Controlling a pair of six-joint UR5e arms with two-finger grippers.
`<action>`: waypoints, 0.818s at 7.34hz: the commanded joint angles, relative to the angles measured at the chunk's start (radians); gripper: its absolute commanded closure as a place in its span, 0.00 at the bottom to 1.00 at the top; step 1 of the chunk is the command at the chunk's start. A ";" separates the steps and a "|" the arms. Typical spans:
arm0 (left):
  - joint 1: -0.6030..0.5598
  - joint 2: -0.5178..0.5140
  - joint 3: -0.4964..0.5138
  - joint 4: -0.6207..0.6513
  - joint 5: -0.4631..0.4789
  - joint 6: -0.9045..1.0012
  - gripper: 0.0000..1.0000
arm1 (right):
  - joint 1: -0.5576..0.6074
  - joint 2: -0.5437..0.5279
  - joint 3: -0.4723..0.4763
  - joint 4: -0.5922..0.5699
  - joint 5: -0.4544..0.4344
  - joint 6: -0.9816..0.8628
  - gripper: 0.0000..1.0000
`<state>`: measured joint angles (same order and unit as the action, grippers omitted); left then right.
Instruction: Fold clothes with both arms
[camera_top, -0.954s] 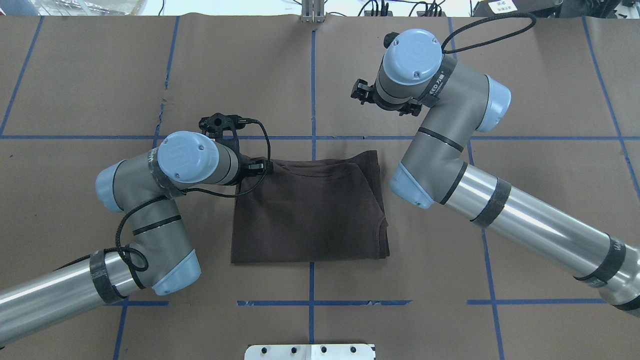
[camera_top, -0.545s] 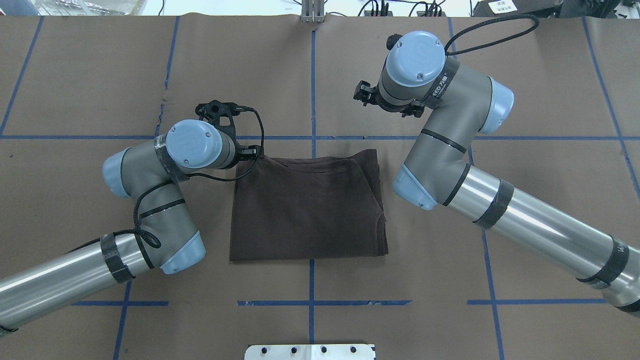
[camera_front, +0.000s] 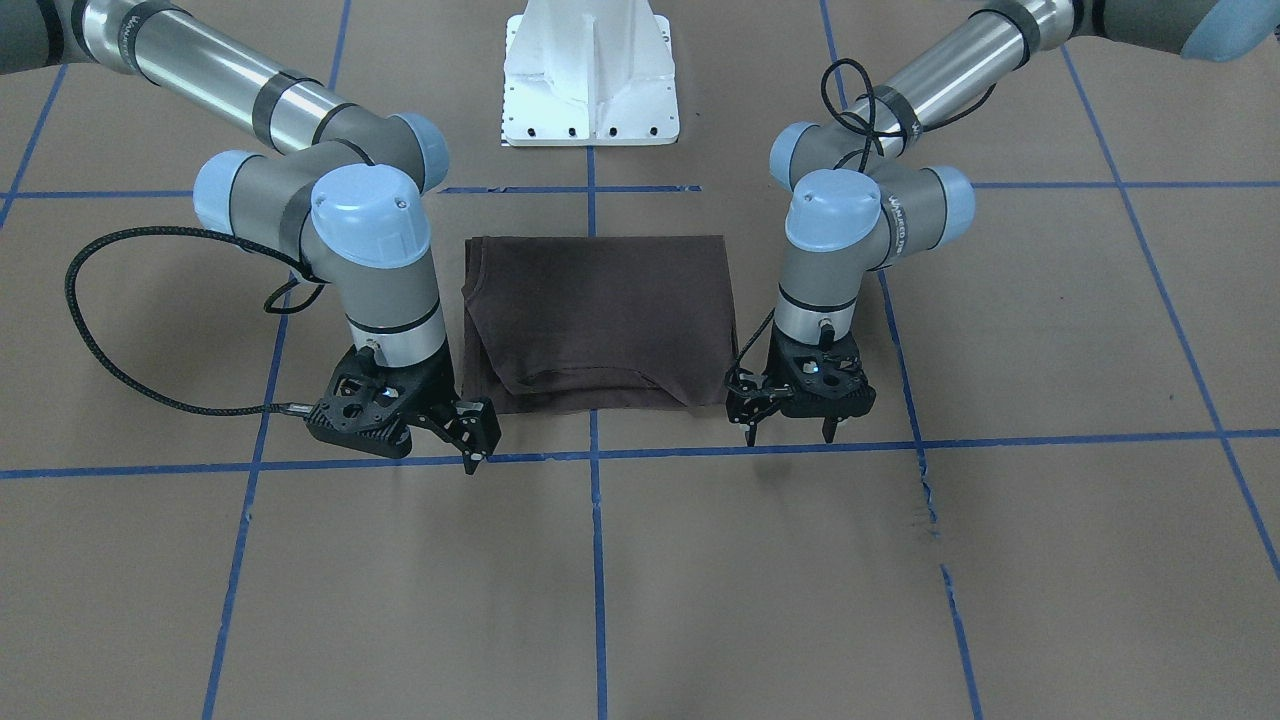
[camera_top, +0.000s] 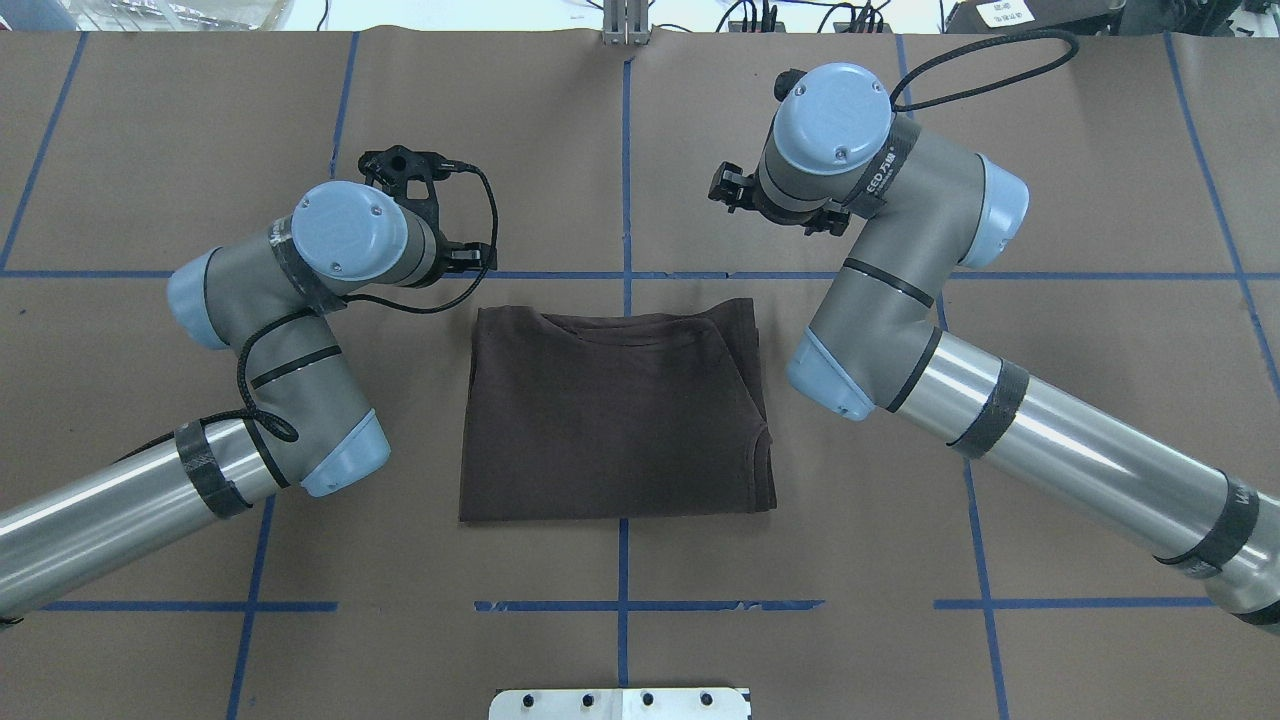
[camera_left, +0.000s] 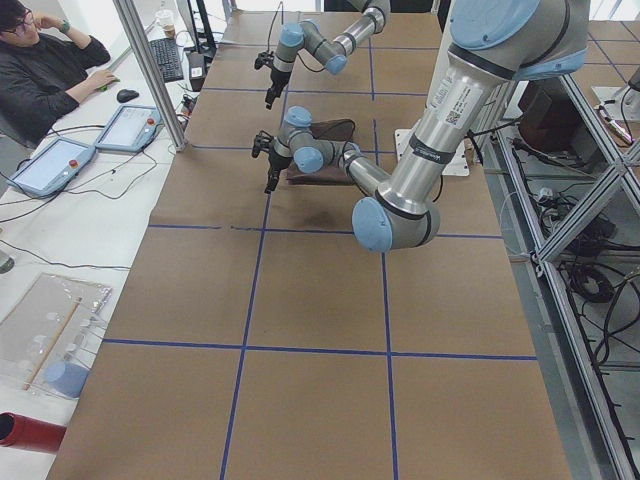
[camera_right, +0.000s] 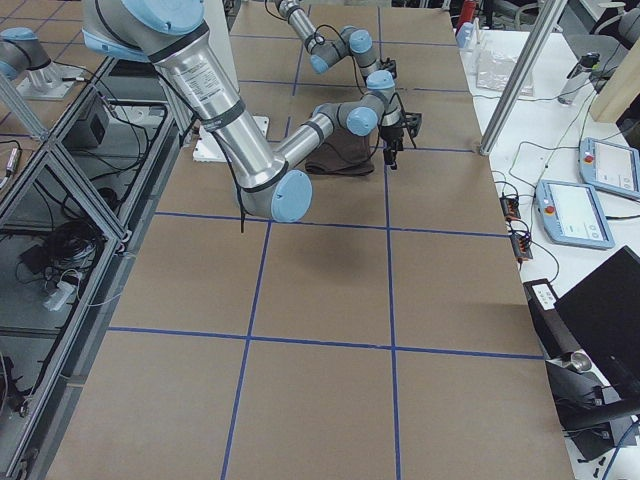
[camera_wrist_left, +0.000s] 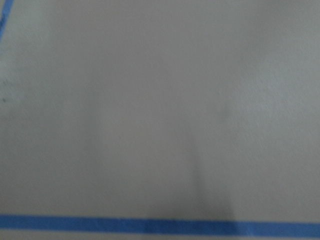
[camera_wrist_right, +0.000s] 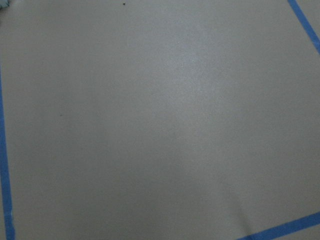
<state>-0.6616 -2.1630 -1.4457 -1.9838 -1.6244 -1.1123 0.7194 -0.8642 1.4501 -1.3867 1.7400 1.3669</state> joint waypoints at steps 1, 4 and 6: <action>-0.006 0.012 -0.077 -0.004 -0.067 0.006 0.00 | 0.002 -0.018 0.027 -0.002 0.050 -0.035 0.00; -0.007 0.136 -0.287 0.049 -0.104 0.020 0.00 | 0.058 -0.204 0.279 -0.089 0.136 -0.225 0.00; -0.047 0.315 -0.480 0.057 -0.181 0.154 0.00 | 0.127 -0.460 0.474 -0.100 0.205 -0.377 0.00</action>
<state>-0.6839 -1.9544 -1.8144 -1.9332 -1.7613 -1.0328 0.8006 -1.1690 1.8069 -1.4790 1.9035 1.0948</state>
